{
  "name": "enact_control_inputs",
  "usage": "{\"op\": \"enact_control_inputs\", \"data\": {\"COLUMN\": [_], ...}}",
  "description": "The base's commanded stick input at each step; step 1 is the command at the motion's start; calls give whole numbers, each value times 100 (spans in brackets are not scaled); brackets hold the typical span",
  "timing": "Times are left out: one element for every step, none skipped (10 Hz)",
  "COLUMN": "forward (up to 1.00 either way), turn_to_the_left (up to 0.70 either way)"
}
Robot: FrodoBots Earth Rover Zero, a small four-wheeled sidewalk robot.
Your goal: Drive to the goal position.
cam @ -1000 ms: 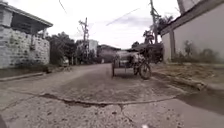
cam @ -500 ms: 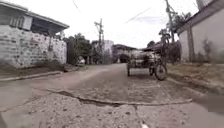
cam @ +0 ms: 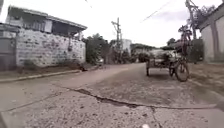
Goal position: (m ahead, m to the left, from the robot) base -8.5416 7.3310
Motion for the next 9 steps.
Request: {"op": "enact_control_inputs", "data": {"forward": [0,0,0,0,0,0,0,0,0], "turn_to_the_left": [70,70,70,70,70,70,70,70,70]}}
